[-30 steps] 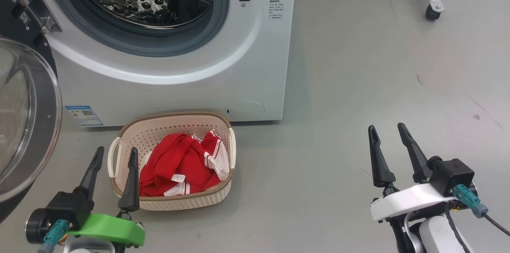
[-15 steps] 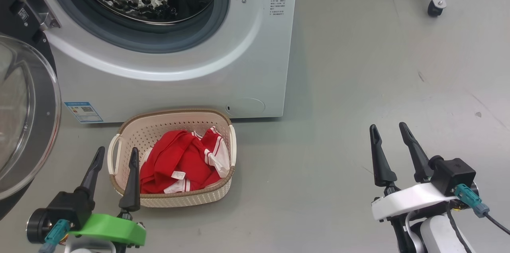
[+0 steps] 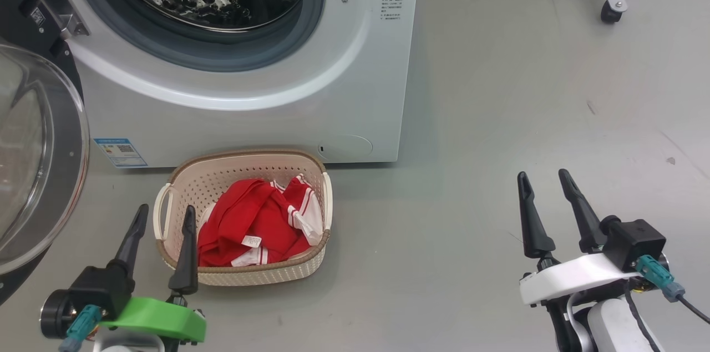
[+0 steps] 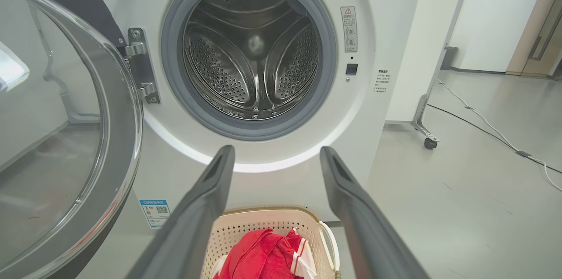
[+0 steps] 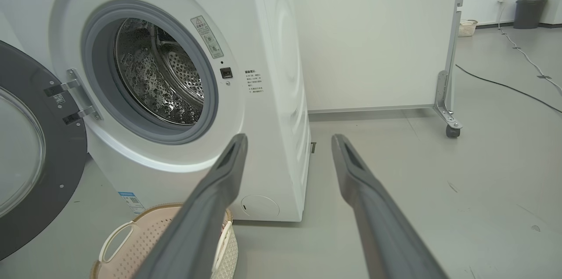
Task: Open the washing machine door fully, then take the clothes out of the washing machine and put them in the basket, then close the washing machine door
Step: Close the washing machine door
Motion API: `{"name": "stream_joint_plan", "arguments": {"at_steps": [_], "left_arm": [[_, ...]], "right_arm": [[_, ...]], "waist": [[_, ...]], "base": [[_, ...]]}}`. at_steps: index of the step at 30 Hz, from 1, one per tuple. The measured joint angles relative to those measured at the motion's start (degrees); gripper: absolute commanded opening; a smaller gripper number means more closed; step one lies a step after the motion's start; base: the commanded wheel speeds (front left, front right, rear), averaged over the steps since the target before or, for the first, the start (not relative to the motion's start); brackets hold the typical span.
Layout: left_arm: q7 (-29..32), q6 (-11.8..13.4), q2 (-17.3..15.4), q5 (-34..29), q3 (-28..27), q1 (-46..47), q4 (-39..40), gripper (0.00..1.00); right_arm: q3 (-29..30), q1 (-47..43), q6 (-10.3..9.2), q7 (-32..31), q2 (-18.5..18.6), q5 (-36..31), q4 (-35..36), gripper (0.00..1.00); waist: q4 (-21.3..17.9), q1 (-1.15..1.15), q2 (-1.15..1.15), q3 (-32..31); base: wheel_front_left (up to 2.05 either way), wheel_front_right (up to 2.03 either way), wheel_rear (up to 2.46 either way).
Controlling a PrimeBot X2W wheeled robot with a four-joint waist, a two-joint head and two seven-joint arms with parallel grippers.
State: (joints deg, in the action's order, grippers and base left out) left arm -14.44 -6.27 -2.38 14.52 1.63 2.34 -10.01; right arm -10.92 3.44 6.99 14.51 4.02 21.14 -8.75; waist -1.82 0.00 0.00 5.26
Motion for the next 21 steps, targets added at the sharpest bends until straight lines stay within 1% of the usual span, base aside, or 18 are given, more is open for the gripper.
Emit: {"name": "stream_joint_plan", "arguments": {"at_steps": [4, 10, 14, 21], "left_arm": [[0.0, 0.0, 0.0, 0.0, 0.9, 0.1, -0.1, 1.00], [0.0, 0.0, 0.0, 0.2, 1.7, 0.2, -0.3, 1.00], [0.0, 0.5, 0.0, 0.5, 2.2, 0.2, -0.4, 1.00], [0.0, 1.2, 0.0, 0.6, 2.2, 0.2, -0.5, 1.00]], "right_arm": [[0.9, 0.0, 0.00, 0.0, 0.0, 0.0, 0.1, 1.00], [0.7, 0.0, 0.00, 0.0, 0.1, 0.0, 0.4, 1.00], [0.5, 0.0, 0.00, 0.0, 0.3, 0.0, 0.5, 1.00], [-1.0, 0.1, 0.00, 0.0, 0.7, 0.0, 0.6, 1.00]], "waist": [[0.9, 0.00, 0.00, 0.2], [3.1, 0.00, 0.00, 0.7], [4.7, 0.00, 0.00, 0.9], [9.3, 0.00, 0.00, 1.5]], "base": [[0.00, 0.00, 0.00], [0.00, 0.00, 0.00], [0.00, 0.00, 0.00], [0.00, 0.00, 0.00]]}}
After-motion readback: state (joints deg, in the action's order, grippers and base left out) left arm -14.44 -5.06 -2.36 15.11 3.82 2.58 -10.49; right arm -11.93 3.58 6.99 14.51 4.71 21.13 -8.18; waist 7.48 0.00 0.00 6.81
